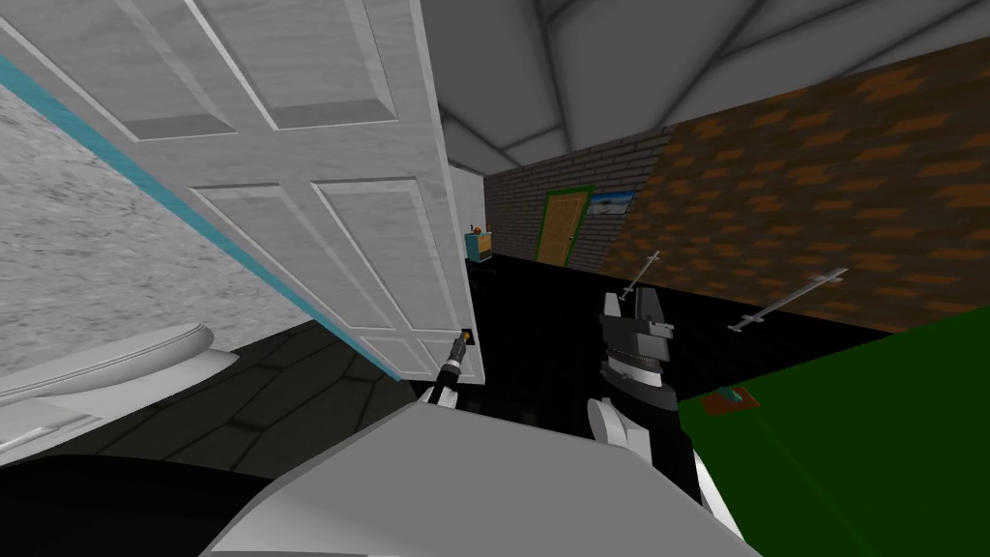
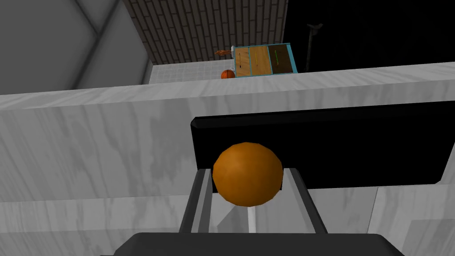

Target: Push the door open

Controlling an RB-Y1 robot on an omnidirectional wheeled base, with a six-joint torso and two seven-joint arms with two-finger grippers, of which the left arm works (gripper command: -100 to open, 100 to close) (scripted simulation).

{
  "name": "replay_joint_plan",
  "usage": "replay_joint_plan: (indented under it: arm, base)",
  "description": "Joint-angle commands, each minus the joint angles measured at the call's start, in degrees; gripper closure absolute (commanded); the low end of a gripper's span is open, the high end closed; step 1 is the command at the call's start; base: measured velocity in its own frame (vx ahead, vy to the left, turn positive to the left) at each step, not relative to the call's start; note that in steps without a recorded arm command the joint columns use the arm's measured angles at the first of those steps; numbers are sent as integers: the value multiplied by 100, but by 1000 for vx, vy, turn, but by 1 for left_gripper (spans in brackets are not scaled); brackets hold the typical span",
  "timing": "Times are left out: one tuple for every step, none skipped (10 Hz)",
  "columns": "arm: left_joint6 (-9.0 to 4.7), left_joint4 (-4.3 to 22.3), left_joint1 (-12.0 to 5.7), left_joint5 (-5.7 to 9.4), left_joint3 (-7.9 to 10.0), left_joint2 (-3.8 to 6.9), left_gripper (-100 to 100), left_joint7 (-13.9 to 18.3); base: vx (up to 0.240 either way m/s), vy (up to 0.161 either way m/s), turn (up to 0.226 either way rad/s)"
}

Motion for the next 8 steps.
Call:
replay_joint_plan:
  arm:
    - [90,-134,31,73,185,71,100,-34]
    - [93,-117,14,103,258,76,100,-54]
    - [97,-100,-3,134,332,79,100,-74]
    - [100,-83,-20,165,407,80,100,-94]
    - [103,-66,-37,196,483,78,100,-114]
    - [152,-164,32,182,407,30,-100,-110]
    - [156,-175,40,186,404,23,-100,-108]
    - [163,-198,57,194,398,5,-100,-102]
  base:
    - [208,-99,63]
    - [206,-83,95]
    - [177,-45,80]
    - [180,-47,100]
    - [182,-68,89]
    - [-61,-86,63]
    - [-208,-73,31]
    - [-221,-66,24]
